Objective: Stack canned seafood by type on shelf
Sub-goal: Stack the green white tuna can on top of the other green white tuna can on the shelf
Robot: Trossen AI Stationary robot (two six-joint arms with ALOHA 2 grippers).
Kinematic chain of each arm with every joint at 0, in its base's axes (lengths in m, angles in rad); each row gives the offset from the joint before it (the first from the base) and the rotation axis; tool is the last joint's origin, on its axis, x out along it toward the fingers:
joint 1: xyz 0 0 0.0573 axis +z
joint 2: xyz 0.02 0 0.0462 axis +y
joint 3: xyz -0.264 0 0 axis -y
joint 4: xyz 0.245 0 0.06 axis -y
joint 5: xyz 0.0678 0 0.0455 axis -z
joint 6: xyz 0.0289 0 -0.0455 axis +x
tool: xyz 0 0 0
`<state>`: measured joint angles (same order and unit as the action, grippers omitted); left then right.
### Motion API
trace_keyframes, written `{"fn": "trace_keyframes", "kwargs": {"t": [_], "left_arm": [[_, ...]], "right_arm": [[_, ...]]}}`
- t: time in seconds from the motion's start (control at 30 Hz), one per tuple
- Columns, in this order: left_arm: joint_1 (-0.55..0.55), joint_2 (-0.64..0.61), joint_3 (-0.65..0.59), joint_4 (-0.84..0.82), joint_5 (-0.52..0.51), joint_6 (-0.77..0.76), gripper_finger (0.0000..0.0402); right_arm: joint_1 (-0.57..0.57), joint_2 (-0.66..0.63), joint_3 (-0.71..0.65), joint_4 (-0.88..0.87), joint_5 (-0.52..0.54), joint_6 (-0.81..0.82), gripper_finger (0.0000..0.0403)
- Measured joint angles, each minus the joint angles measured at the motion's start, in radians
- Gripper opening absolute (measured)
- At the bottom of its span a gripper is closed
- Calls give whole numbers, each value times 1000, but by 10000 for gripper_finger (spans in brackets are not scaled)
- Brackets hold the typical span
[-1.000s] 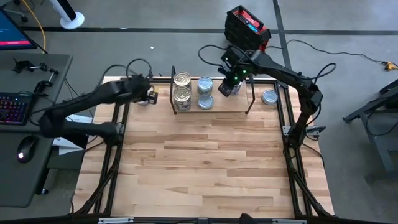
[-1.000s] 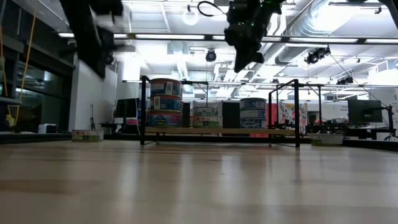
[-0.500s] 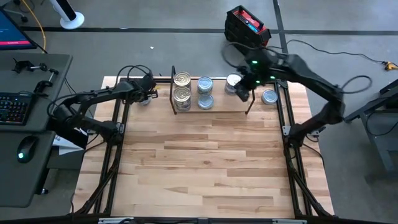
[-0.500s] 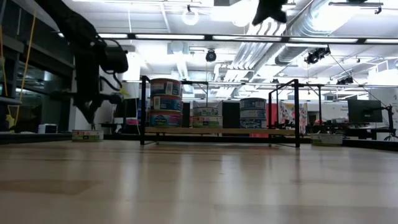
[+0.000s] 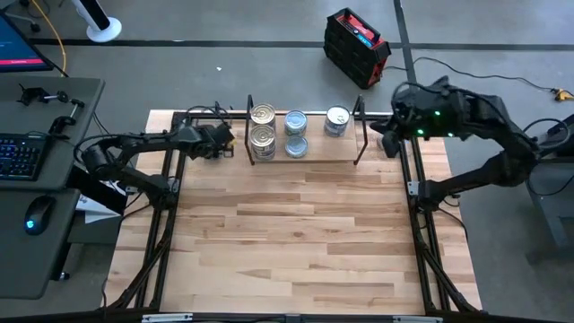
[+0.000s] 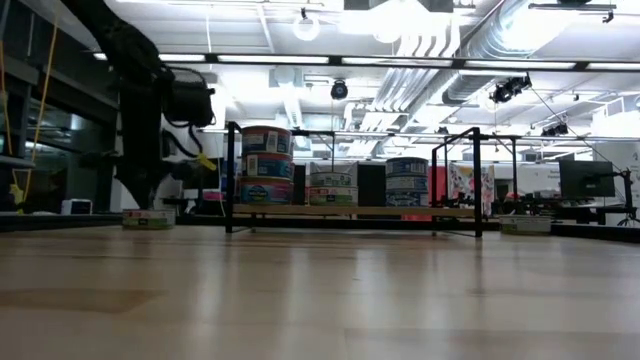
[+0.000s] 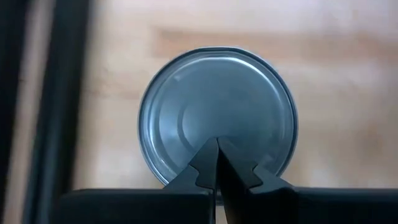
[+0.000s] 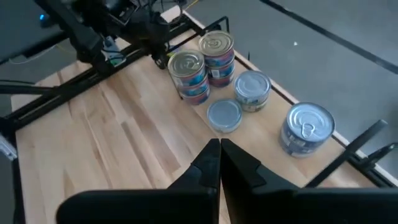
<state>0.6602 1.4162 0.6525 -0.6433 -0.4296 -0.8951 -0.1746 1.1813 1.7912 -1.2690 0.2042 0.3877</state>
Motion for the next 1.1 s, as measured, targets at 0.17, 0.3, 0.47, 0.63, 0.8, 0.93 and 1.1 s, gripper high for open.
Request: {"fn": "trace_keyframes", "kwargs": {"t": [0.17, 0.3, 0.47, 0.63, 0.8, 0.93, 1.1], "left_arm": [[-229, 0, 0, -77, 30, -55, 0], [-461, -1, 1, -111, 59, -221, 0], [-763, 0, 1, -106, 71, -493, 0], [-1027, 2, -2, 15, 84, -658, 0], [-1200, 34, -7, 217, 42, -708, 0], [-1277, 137, -5, 431, -11, -708, 0], [-1305, 306, 34, 747, -32, -655, 0]], "right_arm": [[84, -17, 0, -50, 29, 32, 0], [167, -18, -44, -51, 32, 34, 0], [277, -17, -201, 0, 30, 127, 0], [429, -17, -461, 266, -11, 345, 0], [630, 14, -772, 817, 31, 647, 0], [772, 129, -944, 1270, 180, 867, 0], [862, 322, -958, 1480, 293, 972, 0]]}}
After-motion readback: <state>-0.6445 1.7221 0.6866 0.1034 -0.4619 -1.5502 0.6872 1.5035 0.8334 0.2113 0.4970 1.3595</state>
